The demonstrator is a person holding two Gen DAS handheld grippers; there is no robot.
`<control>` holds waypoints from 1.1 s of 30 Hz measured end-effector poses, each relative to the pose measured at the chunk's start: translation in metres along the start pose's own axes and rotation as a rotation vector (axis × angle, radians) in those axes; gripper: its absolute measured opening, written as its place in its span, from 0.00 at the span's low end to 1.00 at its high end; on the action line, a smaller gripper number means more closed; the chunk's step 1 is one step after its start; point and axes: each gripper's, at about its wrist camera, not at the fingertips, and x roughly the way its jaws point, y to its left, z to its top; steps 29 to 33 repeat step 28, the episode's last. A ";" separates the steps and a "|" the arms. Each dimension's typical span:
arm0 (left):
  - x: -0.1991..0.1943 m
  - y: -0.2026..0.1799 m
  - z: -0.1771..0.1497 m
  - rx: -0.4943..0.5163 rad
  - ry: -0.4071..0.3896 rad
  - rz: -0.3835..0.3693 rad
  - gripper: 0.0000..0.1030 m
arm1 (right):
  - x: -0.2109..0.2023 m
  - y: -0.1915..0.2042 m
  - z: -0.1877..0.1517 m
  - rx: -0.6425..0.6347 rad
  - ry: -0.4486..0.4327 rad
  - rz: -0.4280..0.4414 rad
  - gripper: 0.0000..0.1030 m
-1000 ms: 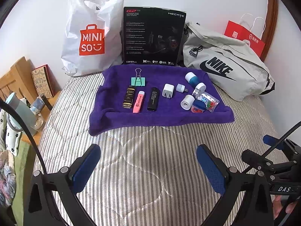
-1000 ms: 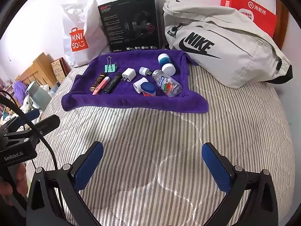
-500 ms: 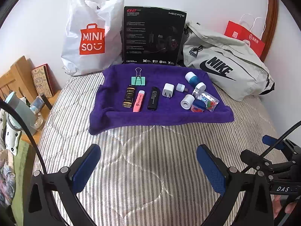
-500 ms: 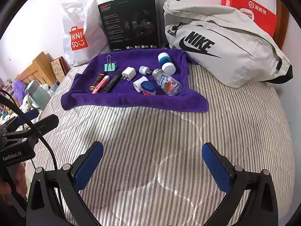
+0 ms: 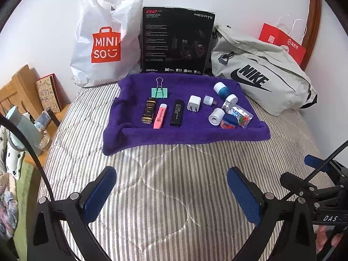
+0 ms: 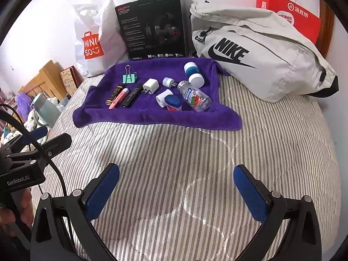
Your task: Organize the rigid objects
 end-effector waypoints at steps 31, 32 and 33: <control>0.003 0.001 -0.001 0.010 -0.013 -0.017 1.00 | 0.000 -0.002 0.000 -0.003 -0.001 -0.002 1.00; 0.003 0.001 -0.001 0.010 -0.013 -0.017 1.00 | 0.000 -0.002 0.000 -0.003 -0.001 -0.002 1.00; 0.003 0.001 -0.001 0.010 -0.013 -0.017 1.00 | 0.000 -0.002 0.000 -0.003 -0.001 -0.002 1.00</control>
